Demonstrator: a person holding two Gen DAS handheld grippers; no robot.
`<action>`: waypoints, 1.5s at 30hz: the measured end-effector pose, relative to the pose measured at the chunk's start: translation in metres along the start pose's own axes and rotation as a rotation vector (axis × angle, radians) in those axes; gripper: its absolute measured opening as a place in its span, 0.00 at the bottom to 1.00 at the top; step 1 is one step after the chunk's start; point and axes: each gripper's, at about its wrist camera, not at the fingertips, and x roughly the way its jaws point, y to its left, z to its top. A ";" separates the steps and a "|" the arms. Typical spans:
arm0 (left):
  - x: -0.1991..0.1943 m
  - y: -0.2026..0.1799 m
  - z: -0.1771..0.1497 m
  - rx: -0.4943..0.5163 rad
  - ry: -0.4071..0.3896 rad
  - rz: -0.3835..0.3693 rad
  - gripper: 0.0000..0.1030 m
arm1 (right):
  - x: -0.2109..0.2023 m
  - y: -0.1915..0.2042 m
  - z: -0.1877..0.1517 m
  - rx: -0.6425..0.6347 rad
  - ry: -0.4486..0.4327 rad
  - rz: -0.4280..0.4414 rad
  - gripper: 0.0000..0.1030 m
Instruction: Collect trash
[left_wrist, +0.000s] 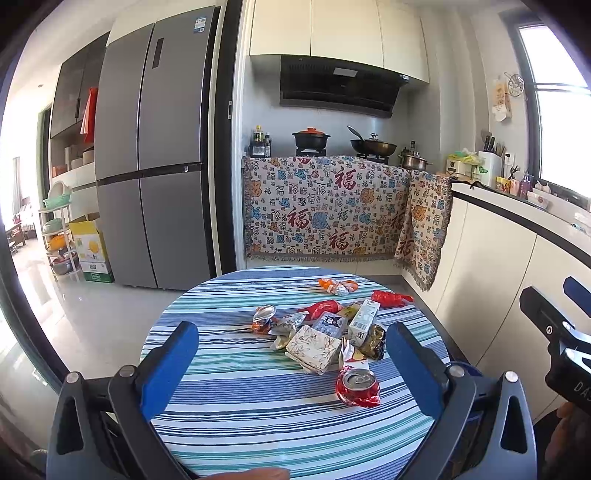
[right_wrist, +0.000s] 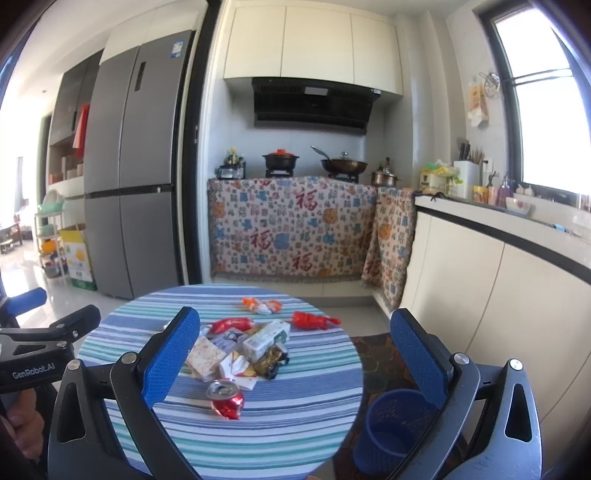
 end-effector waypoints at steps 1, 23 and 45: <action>0.000 0.000 0.000 0.000 -0.001 0.000 1.00 | 0.000 0.000 0.000 0.000 0.000 0.000 1.00; -0.003 0.001 0.005 -0.004 -0.008 -0.010 1.00 | -0.003 -0.002 -0.001 0.003 -0.006 -0.002 1.00; -0.003 0.001 0.003 -0.007 -0.010 -0.006 1.00 | -0.003 -0.002 -0.007 -0.001 -0.001 -0.004 1.00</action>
